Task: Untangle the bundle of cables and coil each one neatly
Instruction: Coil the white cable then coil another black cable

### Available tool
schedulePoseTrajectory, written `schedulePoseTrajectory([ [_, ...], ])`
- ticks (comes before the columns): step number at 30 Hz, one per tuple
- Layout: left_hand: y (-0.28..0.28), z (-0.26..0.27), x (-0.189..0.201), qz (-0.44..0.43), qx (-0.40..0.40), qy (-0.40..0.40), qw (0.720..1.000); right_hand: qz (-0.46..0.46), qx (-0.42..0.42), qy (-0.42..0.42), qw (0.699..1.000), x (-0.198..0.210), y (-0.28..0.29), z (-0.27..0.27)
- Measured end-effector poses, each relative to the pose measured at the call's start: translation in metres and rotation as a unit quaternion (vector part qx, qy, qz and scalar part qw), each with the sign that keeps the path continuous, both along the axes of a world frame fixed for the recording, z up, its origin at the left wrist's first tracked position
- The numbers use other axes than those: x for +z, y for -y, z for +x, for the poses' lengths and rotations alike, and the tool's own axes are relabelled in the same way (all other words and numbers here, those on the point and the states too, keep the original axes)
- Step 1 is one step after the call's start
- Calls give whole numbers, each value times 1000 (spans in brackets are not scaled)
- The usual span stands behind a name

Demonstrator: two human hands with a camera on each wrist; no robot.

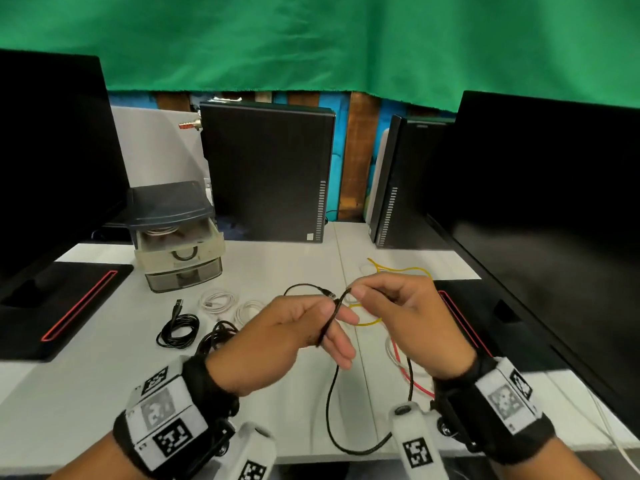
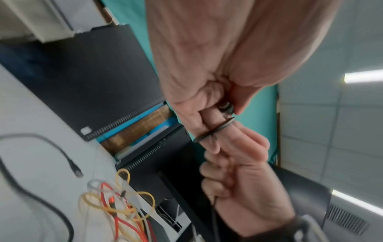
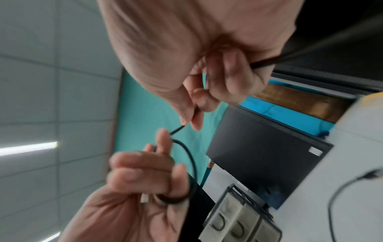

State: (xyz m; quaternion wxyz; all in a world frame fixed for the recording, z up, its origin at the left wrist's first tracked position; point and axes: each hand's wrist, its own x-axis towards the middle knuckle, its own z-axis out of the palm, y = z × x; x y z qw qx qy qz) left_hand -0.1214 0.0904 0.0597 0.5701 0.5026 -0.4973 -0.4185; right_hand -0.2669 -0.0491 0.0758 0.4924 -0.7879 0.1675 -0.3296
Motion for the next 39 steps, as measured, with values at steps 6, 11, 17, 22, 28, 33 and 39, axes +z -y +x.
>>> schedulePoseTrajectory([
  [6, -3, -3, 19, -34, 85, -208, 974, -22, 53, -119, 991, -37, -27, 16],
  [11, 4, 16, 7, -58, 179, -94, 978, -179, 186, -248, 934, -30, -56, 9],
  [17, 3, 19, -17, -38, 164, 277, 946, -254, 68, -145, 954, 5, -31, -8],
  [22, -1, 15, -13, 55, 1, 148, 987, -261, -56, -101, 958, -8, 5, -7],
  [28, -10, 15, 12, 9, -70, -55, 996, -259, -133, -70, 954, -37, 27, 7],
  [33, -15, 10, 28, -23, -3, -167, 986, -217, -132, -108, 961, -55, 38, 9],
  [39, -10, 13, 46, -41, 107, -273, 955, -10, -107, -70, 992, -47, 43, 10],
])
